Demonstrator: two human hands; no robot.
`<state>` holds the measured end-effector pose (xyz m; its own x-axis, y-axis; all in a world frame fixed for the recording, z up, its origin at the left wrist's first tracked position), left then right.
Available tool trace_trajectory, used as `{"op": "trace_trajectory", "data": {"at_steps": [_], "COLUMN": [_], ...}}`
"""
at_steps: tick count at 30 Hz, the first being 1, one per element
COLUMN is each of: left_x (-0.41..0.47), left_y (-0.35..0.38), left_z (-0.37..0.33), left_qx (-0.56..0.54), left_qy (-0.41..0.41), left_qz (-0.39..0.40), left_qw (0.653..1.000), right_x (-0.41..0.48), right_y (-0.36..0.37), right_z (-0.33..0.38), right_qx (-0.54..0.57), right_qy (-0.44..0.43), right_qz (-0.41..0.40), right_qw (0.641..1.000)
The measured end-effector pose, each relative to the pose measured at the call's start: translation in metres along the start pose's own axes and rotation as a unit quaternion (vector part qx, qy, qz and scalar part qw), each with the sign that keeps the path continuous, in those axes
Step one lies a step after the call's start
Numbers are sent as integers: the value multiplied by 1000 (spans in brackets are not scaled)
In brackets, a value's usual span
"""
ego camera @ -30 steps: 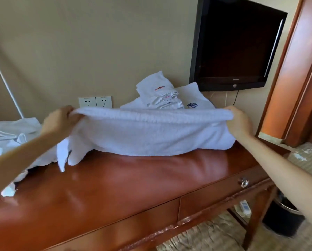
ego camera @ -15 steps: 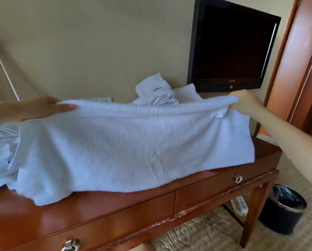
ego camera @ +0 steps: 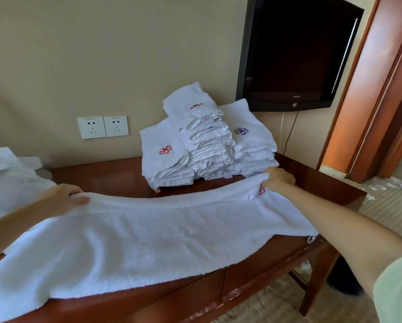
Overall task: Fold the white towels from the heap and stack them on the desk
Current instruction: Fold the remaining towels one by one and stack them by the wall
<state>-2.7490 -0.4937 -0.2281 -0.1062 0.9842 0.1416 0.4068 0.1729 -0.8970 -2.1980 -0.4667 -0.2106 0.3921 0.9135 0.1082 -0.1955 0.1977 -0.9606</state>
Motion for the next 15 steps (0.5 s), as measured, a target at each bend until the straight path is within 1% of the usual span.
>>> {"op": "trace_trajectory", "data": {"at_steps": [2, 5, 7, 8, 9, 11, 15], "left_x": [7, 11, 11, 11, 12, 16, 20], "left_y": [7, 19, 27, 30, 31, 33, 32], "left_z": [3, 6, 10, 12, 13, 10, -7], "left_qx": [4, -7, -18, -25, -30, -19, 78], "left_qy": [-18, -41, -61, -70, -76, -85, -81], "left_qz": [-3, -8, -24, -33, -41, -42, -23], "left_qw": [1000, 999, 998, 997, 996, 995, 993], "right_x": [14, 36, 46, 50, 52, 54, 51], "right_y": [8, 21, 31, 35, 38, 42, 40], "right_z": [-10, -25, -41, -48, -54, -60, -53], "right_qx": [46, 168, 272, 296, 303, 281, 241], "right_qy": [14, -7, 35, 60, 76, 86, 56], "right_qz": [15, 52, 65, 58, 45, 16, 26], "right_qw": [999, 984, 959, 951, 949, 956, 969]}}
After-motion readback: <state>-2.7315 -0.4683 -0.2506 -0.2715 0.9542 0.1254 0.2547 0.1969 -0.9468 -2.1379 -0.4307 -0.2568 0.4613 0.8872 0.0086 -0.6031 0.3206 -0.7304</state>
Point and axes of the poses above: each hand's wrist, its own x-axis towards the middle knuckle, its own y-axis out of the palm, z = x × y, the point moved 2 cm from there along x, towards the middle knuckle, and after that the axes turned 2 degrees about -z, right-handed, at the moved point
